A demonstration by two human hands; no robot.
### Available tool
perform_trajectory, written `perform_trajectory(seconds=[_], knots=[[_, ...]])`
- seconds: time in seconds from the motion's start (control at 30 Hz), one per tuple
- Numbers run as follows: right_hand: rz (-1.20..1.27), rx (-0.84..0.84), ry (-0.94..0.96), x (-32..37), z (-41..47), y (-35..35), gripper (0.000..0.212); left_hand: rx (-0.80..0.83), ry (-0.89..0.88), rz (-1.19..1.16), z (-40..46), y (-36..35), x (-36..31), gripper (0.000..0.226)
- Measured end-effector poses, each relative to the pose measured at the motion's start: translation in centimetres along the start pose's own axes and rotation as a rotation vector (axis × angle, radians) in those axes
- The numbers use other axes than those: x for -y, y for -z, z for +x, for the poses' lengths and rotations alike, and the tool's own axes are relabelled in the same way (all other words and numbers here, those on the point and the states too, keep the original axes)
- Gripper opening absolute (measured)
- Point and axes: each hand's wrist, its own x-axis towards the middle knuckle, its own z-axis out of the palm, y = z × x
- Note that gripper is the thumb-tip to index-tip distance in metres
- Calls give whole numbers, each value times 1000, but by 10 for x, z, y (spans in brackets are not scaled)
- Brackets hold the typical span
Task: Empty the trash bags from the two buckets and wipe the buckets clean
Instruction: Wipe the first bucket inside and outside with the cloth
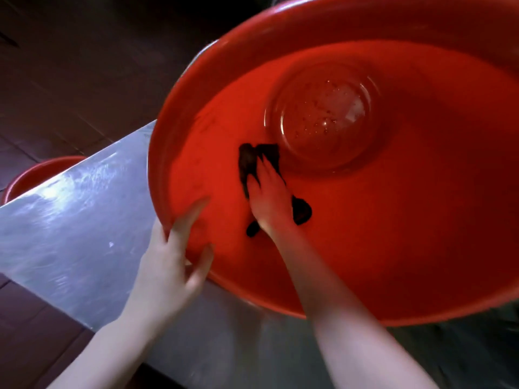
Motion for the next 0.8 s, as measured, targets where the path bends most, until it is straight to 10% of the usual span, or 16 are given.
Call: perform_trajectory(seconds=[0.17, 0.47, 0.67, 0.8], knots=[[-181, 217, 334, -2, -116, 18, 62, -8, -9, -4, 0, 2, 6, 89], [-338, 107, -253, -26, 29, 25, 52, -65, 47, 9, -1, -4, -1, 74], [-61, 124, 312, 10, -89, 8, 64, -49, 87, 16, 0, -1, -2, 71], [-306, 211, 248, -18, -112, 32, 63, -41, 66, 17, -1, -1, -2, 73]])
